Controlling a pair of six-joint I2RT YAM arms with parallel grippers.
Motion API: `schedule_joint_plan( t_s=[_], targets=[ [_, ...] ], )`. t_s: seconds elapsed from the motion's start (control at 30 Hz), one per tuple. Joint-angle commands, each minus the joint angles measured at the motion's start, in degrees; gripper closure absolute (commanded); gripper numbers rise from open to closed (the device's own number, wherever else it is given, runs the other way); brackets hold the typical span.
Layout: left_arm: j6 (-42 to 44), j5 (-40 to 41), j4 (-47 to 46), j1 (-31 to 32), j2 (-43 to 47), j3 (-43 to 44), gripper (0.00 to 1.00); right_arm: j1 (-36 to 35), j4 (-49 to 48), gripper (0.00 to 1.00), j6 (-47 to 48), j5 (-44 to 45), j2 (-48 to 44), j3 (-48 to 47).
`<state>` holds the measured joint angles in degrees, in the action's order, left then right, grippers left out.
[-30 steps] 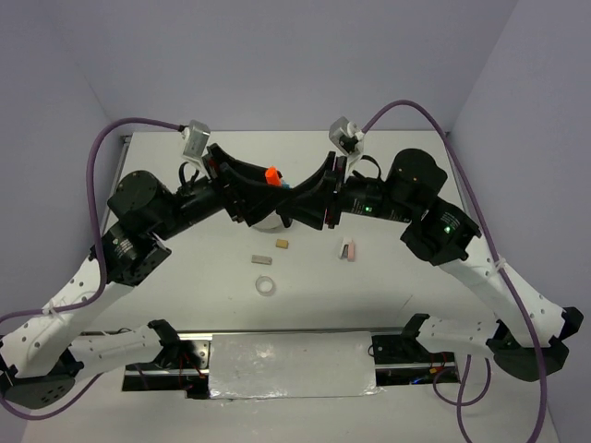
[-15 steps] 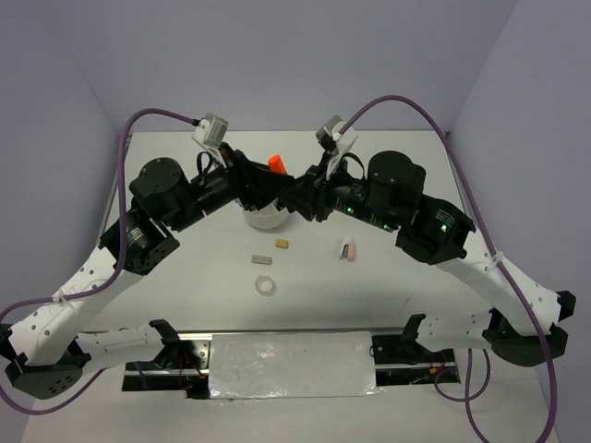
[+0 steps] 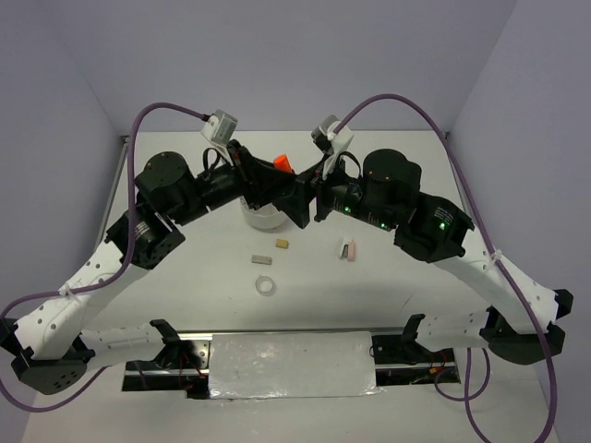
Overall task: Sort the stationery into containers
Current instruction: Close the pen cap on the pen.
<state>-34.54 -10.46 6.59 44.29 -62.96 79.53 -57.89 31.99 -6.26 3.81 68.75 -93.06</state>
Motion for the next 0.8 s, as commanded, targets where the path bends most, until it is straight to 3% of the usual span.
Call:
schedule_joint_plan(
  t_s=[0.0,0.03,0.07,0.17,0.3,0.4,0.5,0.6,0.63,0.67,0.7,0.77],
  targets=[
    [2.6,-10.0,-3.2,0.3,0.2,4.2,1.00,6.4,-6.0,0.23,-2.1,-13.1,-1.6,0.6],
    [3.7,-11.8,-3.2,0.0,0.2,5.0,1.00,9.1,-6.7,0.17,-4.8,-25.7,-2.0,1.4],
    [4.1,-13.4,-3.0,-0.3,-0.2,6.0,1.00,11.4,-7.4,0.13,-6.3,-31.4,-2.1,2.9],
    [4.9,-20.7,-1.9,-0.6,-1.8,9.9,1.00,16.8,-12.9,0.12,-11.0,-44.7,-4.2,6.5],
    [1.8,-28.3,-6.0,-0.8,-2.3,9.4,1.00,19.4,-26.0,0.18,-20.1,-54.7,-6.0,9.5],
    [0.8,-31.2,-8.9,-0.8,-2.3,8.4,1.00,20.6,-40.9,0.32,-30.7,-61.5,-6.3,13.5],
    [1.3,-30.0,-7.7,-0.8,-1.6,7.8,1.00,21.1,-47.3,0.49,-35.4,-64.4,-5.3,15.0],
    [2.0,-26.1,-6.8,-0.8,-0.3,7.1,1.00,21.1,-47.4,0.67,-36.3,-65.1,-5.0,15.2],
    [2.2,-25.0,-6.8,-0.8,0.1,7.0,1.00,21.0,-47.6,0.76,-36.4,-65.0,-5.3,15.6],
    [2.2,-24.1,-6.8,-0.8,0.7,6.7,1.00,21.0,-47.6,0.92,-36.3,-64.8,-5.6,16.1],
    [2.2,-22.4,-6.2,-0.8,1.0,6.5,1.00,20.9,-46.8,0.99,-36.0,-64.6,-6.0,16.2],
    [2.3,-21.4,-4.5,-0.8,0.8,6.9,0.95,20.9,-45.4,1.00,-34.4,-63.7,-6.5,16.2]
  ],
)
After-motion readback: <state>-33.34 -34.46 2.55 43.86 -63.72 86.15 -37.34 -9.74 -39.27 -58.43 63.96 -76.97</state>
